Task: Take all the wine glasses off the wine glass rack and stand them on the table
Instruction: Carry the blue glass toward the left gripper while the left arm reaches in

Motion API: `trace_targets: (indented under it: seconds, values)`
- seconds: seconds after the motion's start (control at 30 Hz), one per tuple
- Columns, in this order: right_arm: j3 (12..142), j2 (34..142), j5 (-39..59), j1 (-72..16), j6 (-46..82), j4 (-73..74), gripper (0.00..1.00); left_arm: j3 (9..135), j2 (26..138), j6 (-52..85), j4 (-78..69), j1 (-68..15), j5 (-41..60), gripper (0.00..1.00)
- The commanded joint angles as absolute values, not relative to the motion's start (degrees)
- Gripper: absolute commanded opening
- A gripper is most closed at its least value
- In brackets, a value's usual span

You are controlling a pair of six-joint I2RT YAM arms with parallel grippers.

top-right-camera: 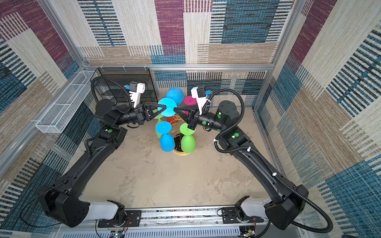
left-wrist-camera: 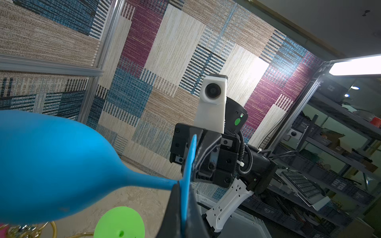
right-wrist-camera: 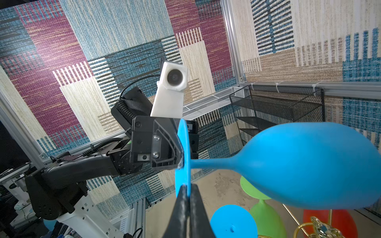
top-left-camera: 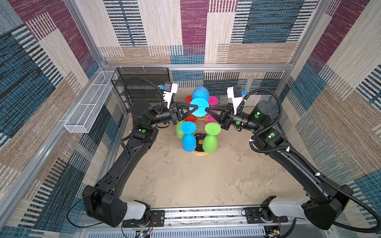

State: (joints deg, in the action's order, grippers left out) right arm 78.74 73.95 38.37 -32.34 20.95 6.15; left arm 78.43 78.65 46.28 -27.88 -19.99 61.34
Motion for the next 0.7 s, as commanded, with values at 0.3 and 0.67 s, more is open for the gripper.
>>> trace_targets:
  seconds: [0.3,0.67]
  values:
    - [75.8,67.0,25.9,-32.7,9.9,3.5,0.78,84.6,75.7,45.8,-9.0,-19.8,46.4,0.0]
    - [63.0,63.6,18.1,-32.7,-9.3,18.4,0.99,89.0,79.6,62.2,-16.4,-19.8,48.9,0.0]
